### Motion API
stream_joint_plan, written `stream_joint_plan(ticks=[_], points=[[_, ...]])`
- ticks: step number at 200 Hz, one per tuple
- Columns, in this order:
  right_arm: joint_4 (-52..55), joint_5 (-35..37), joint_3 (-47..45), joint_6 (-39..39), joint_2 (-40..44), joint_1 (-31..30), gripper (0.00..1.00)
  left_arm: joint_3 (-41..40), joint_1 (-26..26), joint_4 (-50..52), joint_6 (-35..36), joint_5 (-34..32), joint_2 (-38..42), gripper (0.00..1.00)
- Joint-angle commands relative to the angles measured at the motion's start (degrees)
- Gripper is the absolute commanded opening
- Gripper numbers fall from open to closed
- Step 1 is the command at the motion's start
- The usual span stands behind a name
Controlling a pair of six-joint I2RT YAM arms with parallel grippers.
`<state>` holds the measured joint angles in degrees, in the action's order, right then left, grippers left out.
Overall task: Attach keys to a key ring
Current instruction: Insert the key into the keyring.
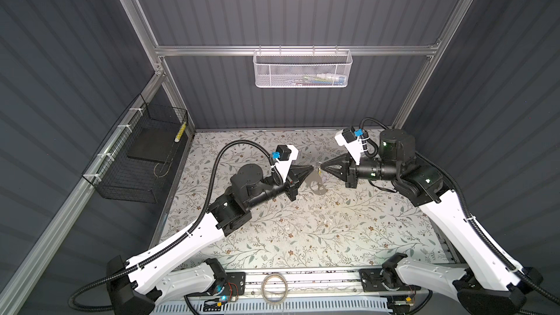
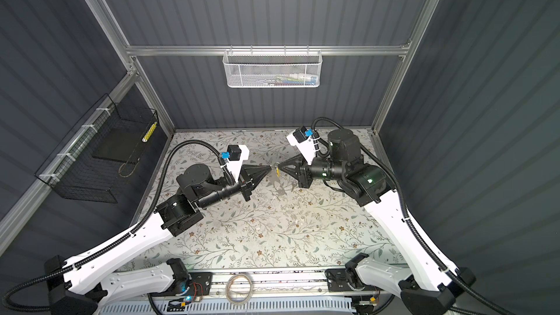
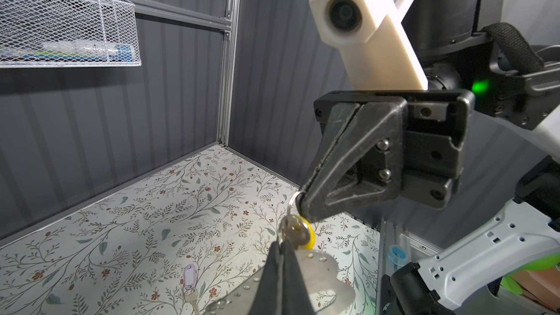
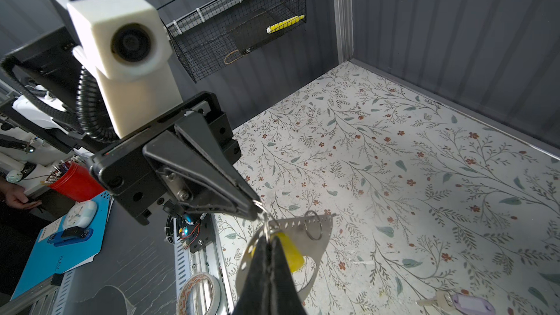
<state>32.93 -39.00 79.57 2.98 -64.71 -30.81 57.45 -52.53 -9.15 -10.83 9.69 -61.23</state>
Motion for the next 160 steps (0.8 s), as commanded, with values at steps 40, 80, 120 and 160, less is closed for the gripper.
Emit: stream_joint_plan(ticks=[40,80,120,160], points=[[1.4,0.5,0.7,-0.3,-0.5,-0.4,0.00,0.1,-0.5,-2.3,1.2,1.0,1.3,0.00],[1.4,0.8,0.6,-0.2,-0.7,-0.4,0.00,0.2,-0.6,-2.4,1.2,1.3,1.3,0.00],[1.7,1.0,0.6,0.0,-1.1,-0.5,0.00,0.3,-0.7,-2.4,1.2,1.7,1.3,0.00],[1.8,1.2,0.8,0.5,-1.5,-0.4,0.00,0.2,-0.7,-3.0,1.4,2.2,1.6,0.00]])
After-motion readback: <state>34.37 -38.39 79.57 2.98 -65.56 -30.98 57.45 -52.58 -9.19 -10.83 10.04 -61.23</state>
